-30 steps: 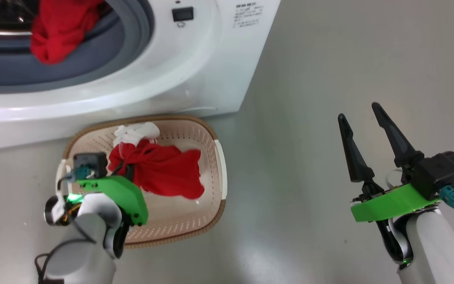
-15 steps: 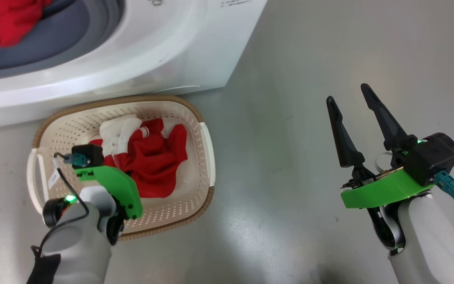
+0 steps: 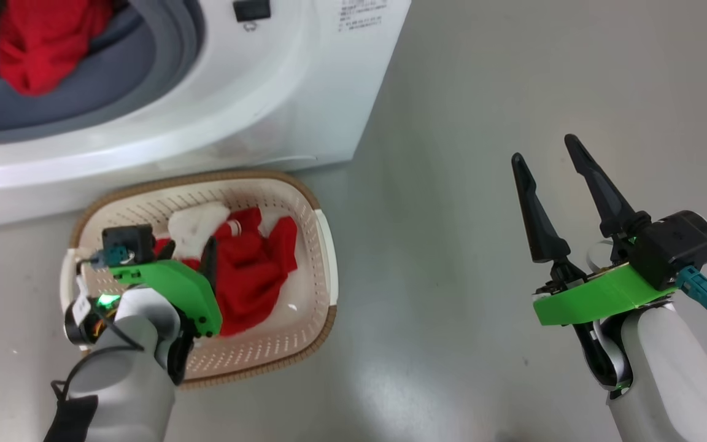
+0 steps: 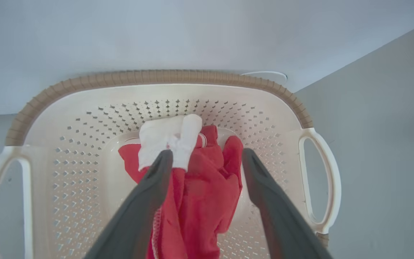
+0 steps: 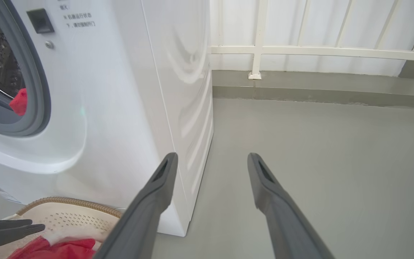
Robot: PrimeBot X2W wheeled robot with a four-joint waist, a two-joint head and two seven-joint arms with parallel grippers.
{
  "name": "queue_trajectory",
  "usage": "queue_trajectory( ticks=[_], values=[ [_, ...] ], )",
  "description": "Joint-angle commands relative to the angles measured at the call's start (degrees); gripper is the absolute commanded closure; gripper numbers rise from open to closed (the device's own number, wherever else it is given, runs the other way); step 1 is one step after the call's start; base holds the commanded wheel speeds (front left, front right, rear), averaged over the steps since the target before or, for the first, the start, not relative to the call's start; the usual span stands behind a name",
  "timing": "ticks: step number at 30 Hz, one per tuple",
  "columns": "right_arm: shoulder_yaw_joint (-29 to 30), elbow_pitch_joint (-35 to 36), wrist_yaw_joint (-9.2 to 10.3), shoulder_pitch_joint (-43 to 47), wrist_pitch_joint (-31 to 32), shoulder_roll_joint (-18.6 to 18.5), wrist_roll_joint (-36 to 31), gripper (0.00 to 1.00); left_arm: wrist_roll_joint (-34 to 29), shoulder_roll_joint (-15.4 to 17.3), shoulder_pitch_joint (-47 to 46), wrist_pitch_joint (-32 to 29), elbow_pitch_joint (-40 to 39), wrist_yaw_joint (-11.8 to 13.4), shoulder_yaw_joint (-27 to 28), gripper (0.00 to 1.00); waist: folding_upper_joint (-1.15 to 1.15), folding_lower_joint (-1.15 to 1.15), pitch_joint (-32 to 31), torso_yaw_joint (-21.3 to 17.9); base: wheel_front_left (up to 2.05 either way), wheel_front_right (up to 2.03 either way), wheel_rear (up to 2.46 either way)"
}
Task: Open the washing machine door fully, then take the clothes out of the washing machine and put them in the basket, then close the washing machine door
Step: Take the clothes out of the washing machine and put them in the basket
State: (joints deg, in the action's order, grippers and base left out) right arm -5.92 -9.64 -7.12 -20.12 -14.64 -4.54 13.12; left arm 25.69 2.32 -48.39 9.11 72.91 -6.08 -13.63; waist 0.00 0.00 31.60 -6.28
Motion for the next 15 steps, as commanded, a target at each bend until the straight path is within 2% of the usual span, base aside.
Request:
queue_trajectory(
  ticks=[1,7,15],
  values=[
    [-1.0,1.0,-0.36,1.8,-0.4,-0.3,0.5,0.0,0.0,1.7,2.3,1.9,-0.4,-0.1,1.0,0.0,0.0,0.0,-3.6,1.3,0.0,0.0,0.0],
    [-0.6,0.3,-0.36,3.7,-0.4,-0.9,0.4,0.0,1.3,1.2,5.7,5.2,-1.7,-0.7,1.2,0.0,0.0,0.0,-9.2,2.9,0.0,0.0,0.0],
    [0.4,0.0,-0.36,6.2,-0.4,-1.5,0.1,0.0,2.5,1.0,9.8,5.8,-6.6,-1.0,2.2,0.0,0.0,0.0,-14.4,4.8,0.0,0.0,0.0]
  ],
)
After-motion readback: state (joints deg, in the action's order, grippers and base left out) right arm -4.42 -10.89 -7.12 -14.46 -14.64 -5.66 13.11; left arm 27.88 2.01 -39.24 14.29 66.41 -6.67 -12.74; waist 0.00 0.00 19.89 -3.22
